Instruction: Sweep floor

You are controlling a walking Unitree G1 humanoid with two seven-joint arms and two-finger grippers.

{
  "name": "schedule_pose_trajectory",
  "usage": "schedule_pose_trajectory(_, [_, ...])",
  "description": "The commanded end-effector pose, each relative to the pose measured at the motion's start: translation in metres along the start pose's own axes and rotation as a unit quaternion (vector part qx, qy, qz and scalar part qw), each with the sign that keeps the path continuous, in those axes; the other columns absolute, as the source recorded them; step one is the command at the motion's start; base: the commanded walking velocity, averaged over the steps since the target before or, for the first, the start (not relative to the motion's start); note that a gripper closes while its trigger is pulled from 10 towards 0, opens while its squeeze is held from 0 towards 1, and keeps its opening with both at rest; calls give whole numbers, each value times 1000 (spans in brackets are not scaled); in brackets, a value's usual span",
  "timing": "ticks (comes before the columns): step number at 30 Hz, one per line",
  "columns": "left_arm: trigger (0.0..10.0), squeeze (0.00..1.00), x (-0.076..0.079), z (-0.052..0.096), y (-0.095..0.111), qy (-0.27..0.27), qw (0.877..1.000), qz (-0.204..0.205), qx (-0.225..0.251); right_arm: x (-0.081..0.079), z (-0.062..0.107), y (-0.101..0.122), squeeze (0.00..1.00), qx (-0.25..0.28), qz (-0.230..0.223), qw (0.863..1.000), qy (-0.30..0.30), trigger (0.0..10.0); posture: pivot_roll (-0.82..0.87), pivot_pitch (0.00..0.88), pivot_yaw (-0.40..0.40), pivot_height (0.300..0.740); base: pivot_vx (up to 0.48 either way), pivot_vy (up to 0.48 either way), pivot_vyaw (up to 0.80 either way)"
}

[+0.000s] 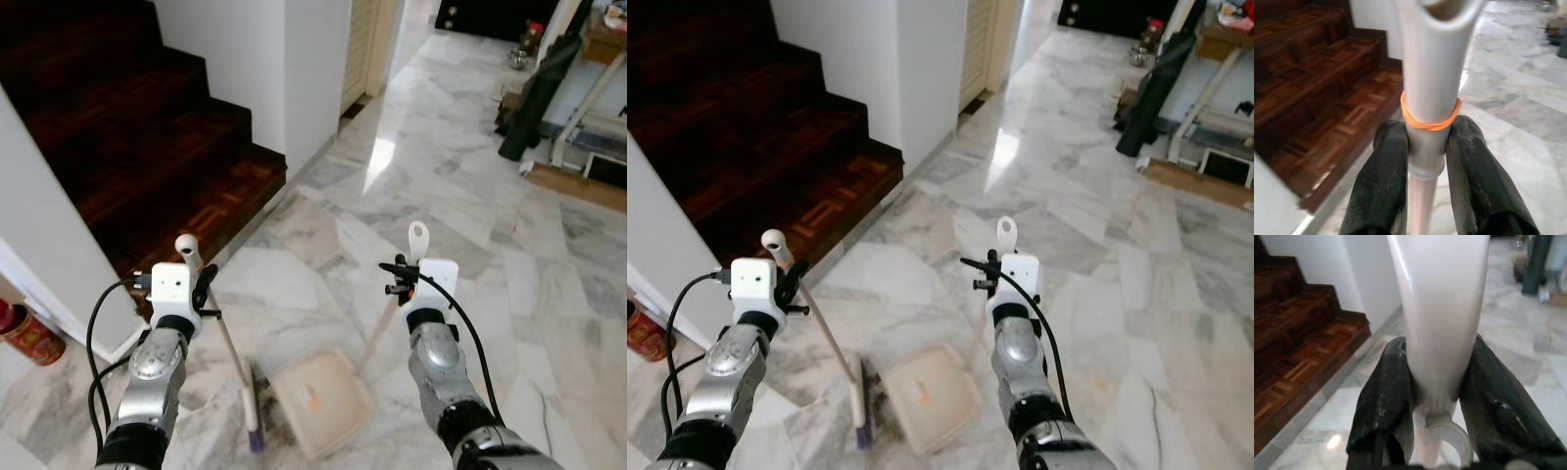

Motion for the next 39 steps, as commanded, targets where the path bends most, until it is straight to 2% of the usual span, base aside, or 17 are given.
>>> schedule_pose_trajectory(1, [10000, 0, -1, -2, 12, -4, 1000, -9, 20, 8, -6, 14, 0, 25, 8, 1000, -9, 10000, 38, 65, -16, 740, 300, 0, 0])
schedule_pose_trajectory(39, [10000, 0, 1, -2, 10, -4, 1000, -5, 16, 6, -5, 12, 0, 21, 7, 1000, -5, 10000, 37, 78, -21, 740, 297, 0, 0])
Point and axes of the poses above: a point about 5 cm out from each wrist's last joint towards the gripper, its own z axis pointing back from the gripper into the wrist, its own y axis along the axis of the wrist's last joint, x = y × z, the point moved 6 cm from there along -z, pointing out of the wrist towards the gripper, and after that the axes turned 12 degrees about z, right-handed, at the moved point
